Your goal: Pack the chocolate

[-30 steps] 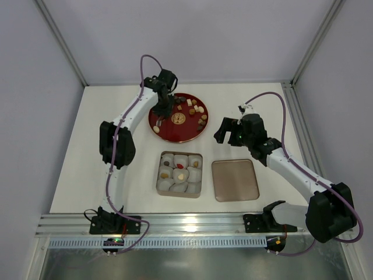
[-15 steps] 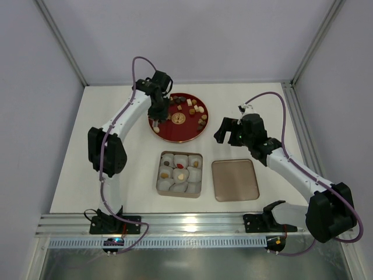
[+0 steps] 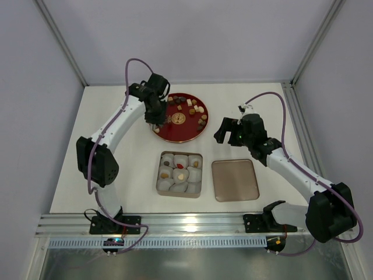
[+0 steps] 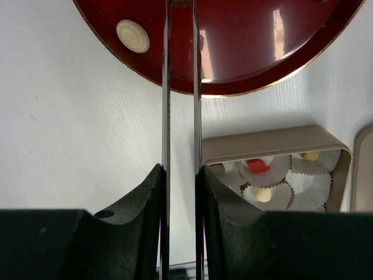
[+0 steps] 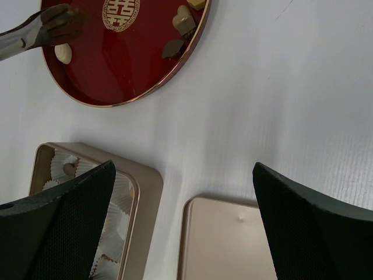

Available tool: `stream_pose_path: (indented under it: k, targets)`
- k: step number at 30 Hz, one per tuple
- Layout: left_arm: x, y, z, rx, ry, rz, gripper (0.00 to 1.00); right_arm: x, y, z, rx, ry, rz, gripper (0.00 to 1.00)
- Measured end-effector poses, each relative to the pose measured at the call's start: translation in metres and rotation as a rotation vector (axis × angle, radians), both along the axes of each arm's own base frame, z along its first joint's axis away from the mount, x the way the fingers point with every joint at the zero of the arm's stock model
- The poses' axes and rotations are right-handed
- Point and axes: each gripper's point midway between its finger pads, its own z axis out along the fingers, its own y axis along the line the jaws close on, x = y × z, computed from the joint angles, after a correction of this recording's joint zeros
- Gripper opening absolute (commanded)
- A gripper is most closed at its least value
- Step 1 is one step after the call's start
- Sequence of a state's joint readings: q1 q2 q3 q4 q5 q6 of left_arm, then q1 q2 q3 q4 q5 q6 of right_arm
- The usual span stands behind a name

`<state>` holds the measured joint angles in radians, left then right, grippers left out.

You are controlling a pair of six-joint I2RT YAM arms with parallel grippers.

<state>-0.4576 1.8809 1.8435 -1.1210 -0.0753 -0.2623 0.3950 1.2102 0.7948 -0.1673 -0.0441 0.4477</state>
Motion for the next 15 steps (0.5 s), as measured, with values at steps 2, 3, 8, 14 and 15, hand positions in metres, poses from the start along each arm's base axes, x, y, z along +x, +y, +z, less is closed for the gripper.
stream_pose_path:
  k: [2, 3, 8, 14, 15]
  targets:
    - [-0.006, 0.000, 0.010, -0.013, -0.017, -0.002, 0.27, 0.000, 0.000, 0.000, 0.000, 0.000, 0.000, 1.00]
    - [-0.009, 0.000, 0.015, -0.024, -0.027, -0.002, 0.27, 0.000, 0.000, 0.000, 0.000, 0.000, 0.000, 1.00]
    - [-0.026, -0.004, 0.037, -0.064, -0.069, -0.015, 0.26, 0.000, 0.000, 0.000, 0.001, 0.000, 0.000, 1.00]
    - [-0.063, -0.012, 0.045, -0.082, -0.069, -0.068, 0.27, 0.001, 0.000, -0.003, -0.002, 0.008, 0.000, 1.00]
    - [-0.070, -0.014, 0.046, -0.085, -0.068, -0.079, 0.27, 0.001, 0.001, -0.004, -0.003, 0.010, 0.000, 1.00]
